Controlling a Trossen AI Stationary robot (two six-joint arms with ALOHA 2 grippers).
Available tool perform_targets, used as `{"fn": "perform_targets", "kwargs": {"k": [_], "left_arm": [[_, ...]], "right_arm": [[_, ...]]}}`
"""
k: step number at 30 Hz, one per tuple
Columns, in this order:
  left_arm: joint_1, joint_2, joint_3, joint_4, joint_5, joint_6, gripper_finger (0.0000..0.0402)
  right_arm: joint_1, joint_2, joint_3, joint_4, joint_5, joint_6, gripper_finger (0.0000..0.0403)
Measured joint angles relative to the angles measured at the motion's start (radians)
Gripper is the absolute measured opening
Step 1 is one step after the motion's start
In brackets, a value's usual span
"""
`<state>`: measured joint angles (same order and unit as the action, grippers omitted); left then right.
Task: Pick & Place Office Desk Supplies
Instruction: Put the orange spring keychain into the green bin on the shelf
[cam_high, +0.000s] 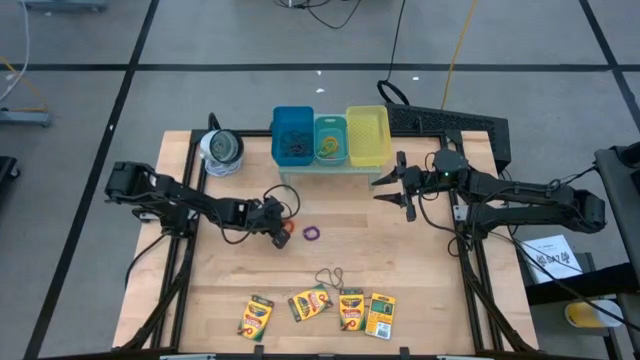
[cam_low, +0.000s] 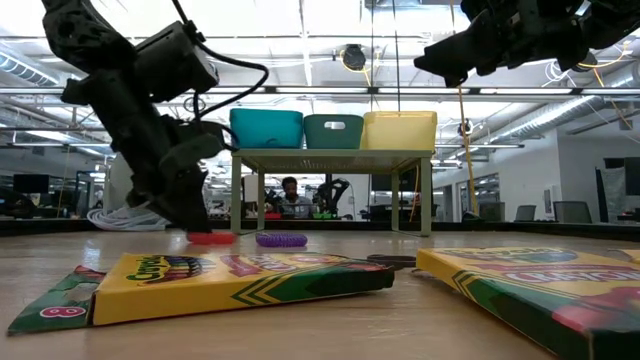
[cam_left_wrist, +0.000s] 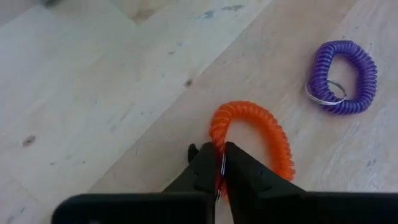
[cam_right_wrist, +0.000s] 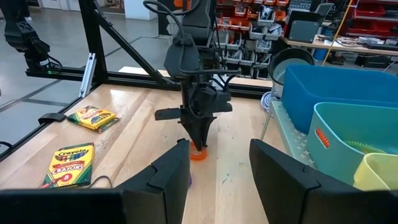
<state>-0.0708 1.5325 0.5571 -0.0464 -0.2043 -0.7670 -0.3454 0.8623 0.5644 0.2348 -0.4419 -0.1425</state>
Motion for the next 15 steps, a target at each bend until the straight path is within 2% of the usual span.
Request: {"fn": "perform_targets", "kwargs": {"k": [5,15], "left_arm": [[-0.010,-0.024,0.054,0.012,0.004,0.113,0.0018],[-0.060,-0.055,0.340,0.023,-0.134,0.639,0.0016]], "right_arm": [[0.000,0.000,0.000,0.000,0.000,0.002,0.0155],[0.000,0.000,0.000,0.000,0.000,0.021,0.0155]]}}
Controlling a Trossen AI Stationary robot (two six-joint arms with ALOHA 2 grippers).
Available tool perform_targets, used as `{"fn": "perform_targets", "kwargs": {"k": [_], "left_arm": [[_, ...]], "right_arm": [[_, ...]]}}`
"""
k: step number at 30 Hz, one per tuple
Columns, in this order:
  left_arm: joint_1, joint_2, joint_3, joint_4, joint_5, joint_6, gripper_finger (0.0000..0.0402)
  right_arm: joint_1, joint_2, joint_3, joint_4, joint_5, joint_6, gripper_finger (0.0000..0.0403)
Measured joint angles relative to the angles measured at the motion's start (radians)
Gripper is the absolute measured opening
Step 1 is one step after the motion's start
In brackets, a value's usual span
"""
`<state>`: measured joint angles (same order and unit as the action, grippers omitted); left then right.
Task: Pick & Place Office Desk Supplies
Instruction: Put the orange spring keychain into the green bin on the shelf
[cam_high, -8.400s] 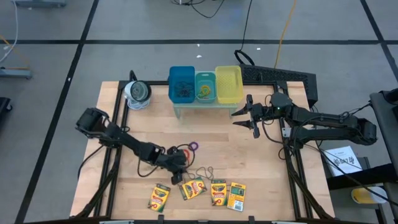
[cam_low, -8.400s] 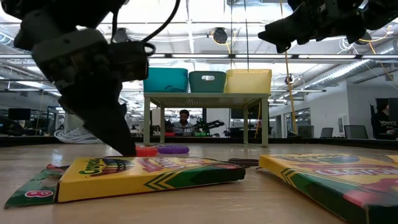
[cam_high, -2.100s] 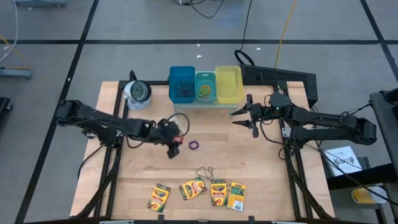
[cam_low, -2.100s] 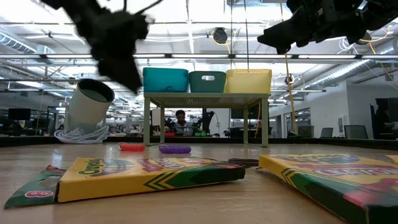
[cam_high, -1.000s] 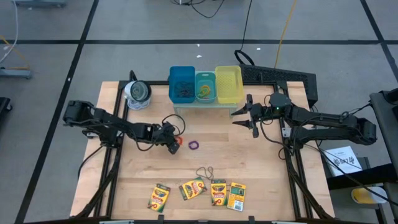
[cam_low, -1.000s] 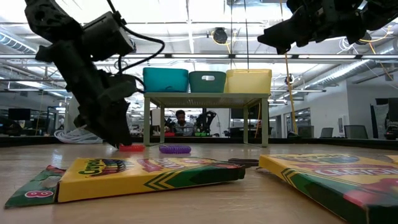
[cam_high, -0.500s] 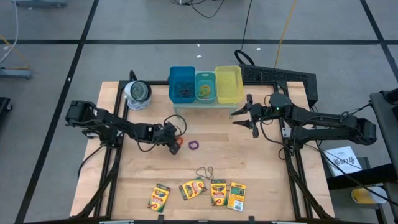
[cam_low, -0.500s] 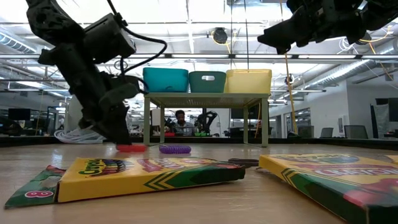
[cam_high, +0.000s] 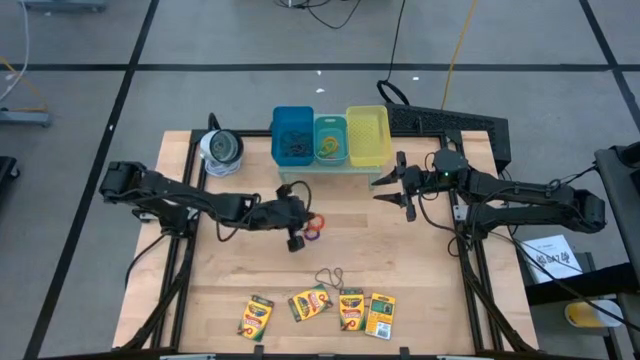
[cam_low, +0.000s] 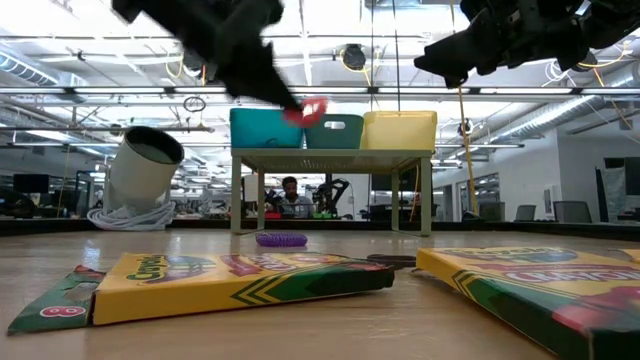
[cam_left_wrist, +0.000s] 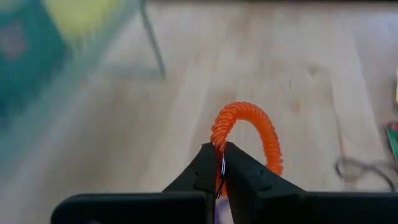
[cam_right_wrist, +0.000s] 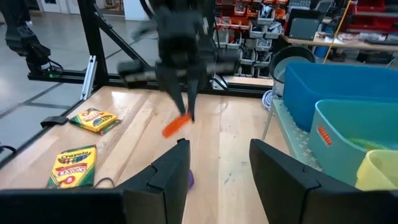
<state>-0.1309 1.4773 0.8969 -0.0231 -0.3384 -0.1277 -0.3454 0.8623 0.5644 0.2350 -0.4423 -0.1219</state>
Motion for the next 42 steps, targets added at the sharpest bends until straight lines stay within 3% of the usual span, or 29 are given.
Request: {"fn": "perform_targets", "kwargs": {"k": [7,13,22,29,34,42], "left_arm": [[0.007,0.001,0.130,0.110,-0.056,0.309,0.0013],[0.033,0.060,0.193,0.205,-0.056,0.476,0.0012],[0.055,0.155,0.297,0.206,-0.055,0.566,0.0025],[0.055,0.166,0.306,0.205,-0.055,0.578,0.0009],[0.057,0.166,0.306,0.204,-0.057,0.571,0.0024],[0.058,0.166,0.306,0.197,-0.064,0.546,0.0025]], "right_arm": [[0.004,0.000,0.000,0.012,-0.003,0.057,0.0155],[0.071,0.042,0.000,0.100,-0.004,0.058,0.0155],[0.152,0.214,0.000,0.309,0.046,0.058,0.0158],[0.153,0.307,-0.001,0.449,0.076,0.133,0.0194],[0.153,0.363,-0.001,0.533,0.079,0.171,0.0207],[0.151,0.374,-0.001,0.552,0.079,0.165,0.0156]]}}
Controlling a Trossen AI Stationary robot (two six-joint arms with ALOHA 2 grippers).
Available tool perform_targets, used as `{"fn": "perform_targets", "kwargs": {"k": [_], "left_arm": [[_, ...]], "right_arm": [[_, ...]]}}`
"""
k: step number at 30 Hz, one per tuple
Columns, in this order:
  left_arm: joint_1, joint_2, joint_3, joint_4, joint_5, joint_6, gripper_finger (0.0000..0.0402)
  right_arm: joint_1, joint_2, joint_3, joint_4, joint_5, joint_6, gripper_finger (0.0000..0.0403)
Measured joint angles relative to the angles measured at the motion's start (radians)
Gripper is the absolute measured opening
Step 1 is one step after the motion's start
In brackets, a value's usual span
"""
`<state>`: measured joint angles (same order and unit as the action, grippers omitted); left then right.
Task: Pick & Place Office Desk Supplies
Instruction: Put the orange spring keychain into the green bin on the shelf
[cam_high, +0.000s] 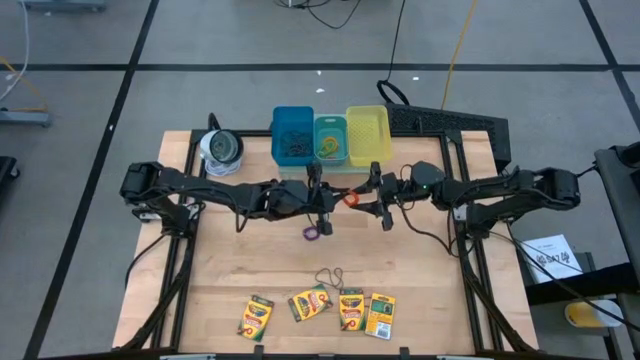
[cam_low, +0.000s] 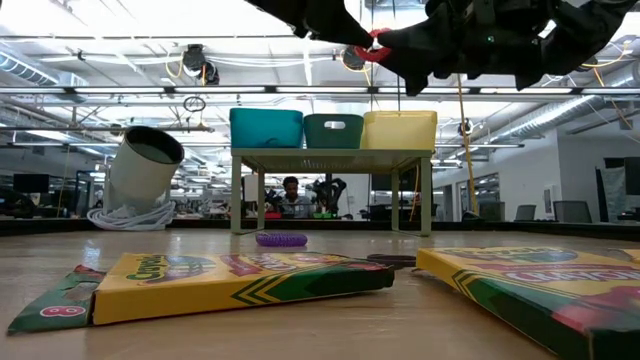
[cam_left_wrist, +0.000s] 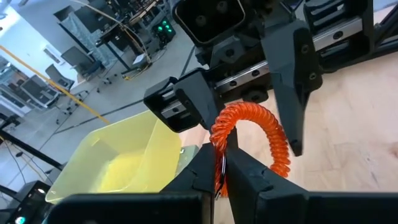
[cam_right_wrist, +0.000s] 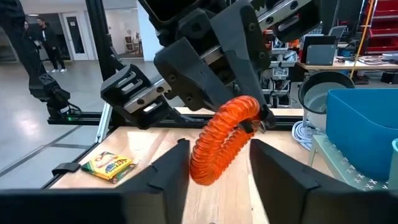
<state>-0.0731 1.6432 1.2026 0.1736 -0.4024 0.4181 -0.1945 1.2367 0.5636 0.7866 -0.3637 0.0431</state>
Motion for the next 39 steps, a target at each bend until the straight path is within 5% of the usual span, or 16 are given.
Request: {"fn": "perform_targets", "kwargs": {"k": [7,13,25,32,39], "left_arm": [[0.000,0.000,0.000,0.005,-0.004,-0.009,0.0045],[-0.003,0.000,0.000,0.012,-0.028,-0.113,0.0102],[-0.054,-0.127,0.000,-0.096,-0.087,-0.263,0.0250],[-0.048,-0.272,0.000,-0.408,-0.307,-0.486,0.0257],[-0.043,-0.338,-0.097,-0.467,-0.335,-0.594,0.0249]], "right_arm": [[-0.002,-0.004,0.001,-0.006,0.000,-0.007,0.0068],[-0.021,-0.004,0.001,-0.016,0.000,-0.024,0.0013],[-0.064,-0.004,0.001,-0.051,0.001,0.030,0.0028],[-0.100,-0.004,0.061,-0.045,-0.002,0.098,0.0023],[-0.130,-0.004,0.237,-0.311,0.013,0.003,0.0029]]}}
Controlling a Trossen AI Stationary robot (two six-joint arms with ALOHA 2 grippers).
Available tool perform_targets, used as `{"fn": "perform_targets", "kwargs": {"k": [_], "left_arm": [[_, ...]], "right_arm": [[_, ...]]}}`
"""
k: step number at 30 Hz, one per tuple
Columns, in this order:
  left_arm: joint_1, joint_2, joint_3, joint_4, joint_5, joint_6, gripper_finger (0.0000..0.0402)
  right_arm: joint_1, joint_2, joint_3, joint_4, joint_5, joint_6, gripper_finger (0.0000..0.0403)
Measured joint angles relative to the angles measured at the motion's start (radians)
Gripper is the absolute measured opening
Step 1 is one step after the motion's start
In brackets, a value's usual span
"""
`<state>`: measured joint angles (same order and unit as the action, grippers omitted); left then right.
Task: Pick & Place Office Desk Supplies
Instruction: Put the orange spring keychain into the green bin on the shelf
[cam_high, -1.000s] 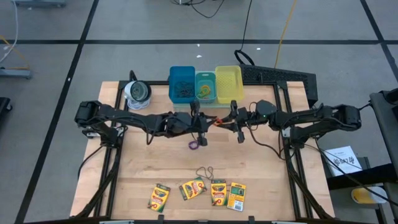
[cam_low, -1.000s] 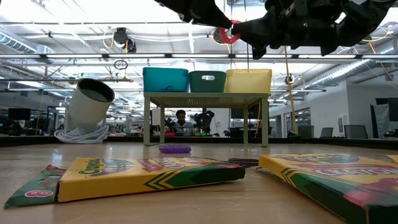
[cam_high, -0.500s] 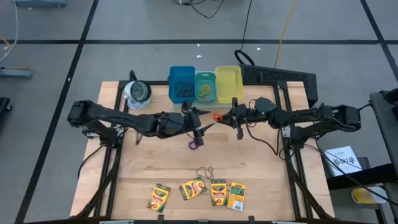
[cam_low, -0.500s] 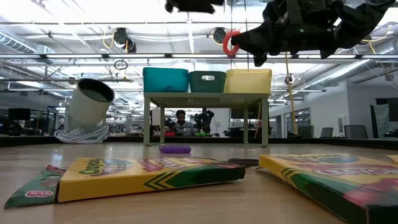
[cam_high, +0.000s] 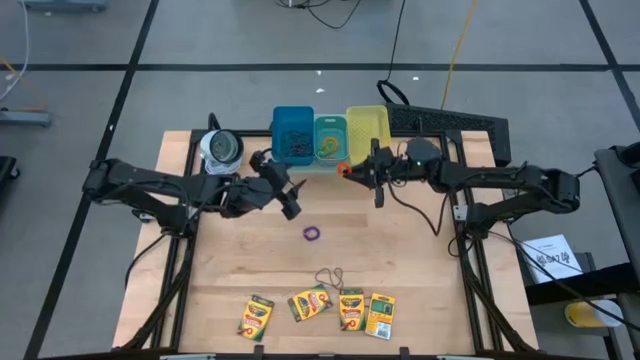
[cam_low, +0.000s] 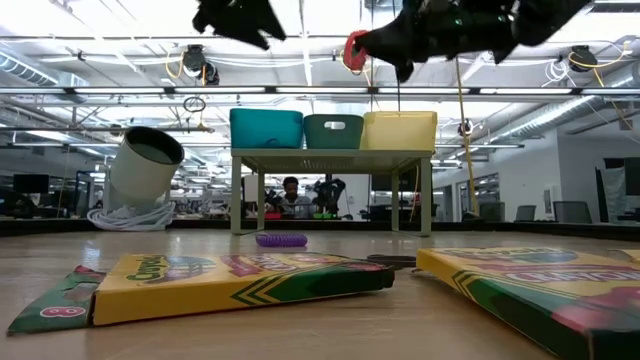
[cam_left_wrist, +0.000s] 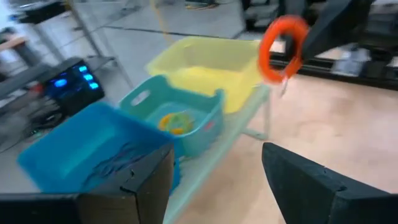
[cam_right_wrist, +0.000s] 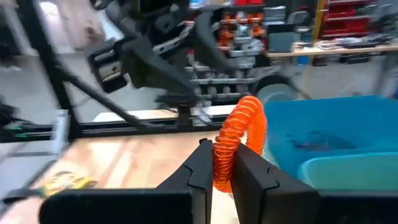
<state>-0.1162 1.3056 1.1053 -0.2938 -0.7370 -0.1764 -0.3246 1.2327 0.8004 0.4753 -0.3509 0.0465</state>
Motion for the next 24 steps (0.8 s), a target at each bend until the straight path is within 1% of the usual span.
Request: {"fn": "perform_targets", "kwargs": {"k": [3,5,9,11,13,16,18,21,22,24], "left_arm": [[0.000,-0.038,-0.066,-0.001,-0.081,-0.040,0.0248],[0.002,-0.073,-0.118,0.007,-0.113,-0.063,0.0248],[0.018,-0.163,-0.229,0.023,-0.129,-0.129,0.0248],[0.024,-0.213,-0.299,0.068,-0.129,-0.147,0.0248],[0.028,-0.264,-0.378,0.153,-0.128,-0.150,0.0248],[0.034,-0.334,-0.503,0.343,-0.112,-0.132,0.0248],[0.040,-0.366,-0.581,0.498,-0.077,-0.106,0.0248],[0.045,-0.398,-0.680,0.723,0.008,-0.066,0.0248],[0.045,-0.405,-0.704,0.783,0.032,-0.059,0.0248],[0.046,-0.408,-0.738,0.858,0.044,-0.053,0.0248]], "right_arm": [[-0.016,0.000,0.058,-0.066,0.056,-0.050,0.0030],[-0.029,0.000,0.079,-0.076,0.089,-0.071,0.0030],[-0.072,0.001,0.105,-0.076,0.093,-0.076,0.0031],[-0.091,0.016,0.122,-0.075,0.093,-0.076,0.0031],[-0.112,0.042,0.146,-0.077,0.091,-0.072,0.0031],[-0.143,0.101,0.196,-0.087,0.086,-0.064,0.0031],[-0.162,0.149,0.233,-0.126,0.086,-0.066,0.0031],[-0.185,0.216,0.270,-0.163,0.086,-0.067,0.0031],[-0.190,0.231,0.275,-0.160,0.086,-0.064,0.0031],[-0.197,0.252,0.275,-0.158,0.086,-0.063,0.0031]]}}
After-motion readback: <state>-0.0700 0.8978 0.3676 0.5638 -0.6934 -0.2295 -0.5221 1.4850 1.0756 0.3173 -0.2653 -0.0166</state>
